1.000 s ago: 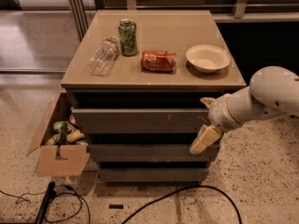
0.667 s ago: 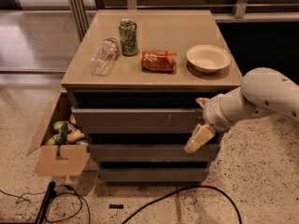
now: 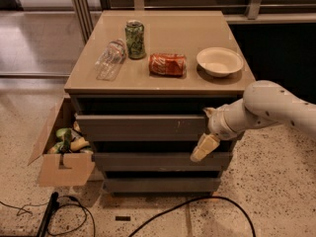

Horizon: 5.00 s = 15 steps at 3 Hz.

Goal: Open top drawer

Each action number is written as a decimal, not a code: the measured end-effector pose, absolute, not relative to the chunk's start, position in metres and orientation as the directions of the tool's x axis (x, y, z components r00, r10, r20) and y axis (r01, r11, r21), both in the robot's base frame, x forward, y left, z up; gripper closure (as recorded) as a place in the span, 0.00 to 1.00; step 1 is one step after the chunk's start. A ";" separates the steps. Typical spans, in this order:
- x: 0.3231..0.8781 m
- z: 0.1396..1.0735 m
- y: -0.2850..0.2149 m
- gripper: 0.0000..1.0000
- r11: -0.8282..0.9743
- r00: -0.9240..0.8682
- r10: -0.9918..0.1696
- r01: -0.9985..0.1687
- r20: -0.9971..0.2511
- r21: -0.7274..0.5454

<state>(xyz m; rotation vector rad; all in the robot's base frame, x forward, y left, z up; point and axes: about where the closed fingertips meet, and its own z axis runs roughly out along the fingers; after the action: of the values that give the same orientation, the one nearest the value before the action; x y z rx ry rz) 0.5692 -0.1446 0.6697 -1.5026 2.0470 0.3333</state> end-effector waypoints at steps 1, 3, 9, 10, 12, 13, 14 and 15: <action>0.570 0.669 -0.144 0.19 0.337 -0.204 -0.789 -0.932 -0.579 -0.131; 0.569 0.669 -0.144 0.65 0.337 -0.204 -0.789 -0.932 -0.579 -0.131; 0.569 0.677 -0.145 0.03 0.337 -0.204 -0.789 -0.932 -0.579 -0.130; 0.569 0.677 -0.145 0.16 0.337 -0.204 -0.789 -0.932 -0.579 -0.130; 0.509 0.668 -0.160 0.70 0.313 -0.179 -0.767 -0.942 -0.616 -0.116; 0.501 0.678 -0.156 0.94 0.307 -0.165 -0.764 -0.943 -0.624 -0.126; 0.501 0.678 -0.156 0.86 0.307 -0.165 -0.764 -0.943 -0.624 -0.126; 0.501 0.678 -0.156 0.63 0.307 -0.165 -0.764 -0.944 -0.624 -0.126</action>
Offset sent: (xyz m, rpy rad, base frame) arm 0.0003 0.0001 -0.0007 0.0006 -0.0001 -0.0005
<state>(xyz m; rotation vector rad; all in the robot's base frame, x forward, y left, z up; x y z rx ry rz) 0.5015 -0.1555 0.6777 -1.5101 1.9838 0.3907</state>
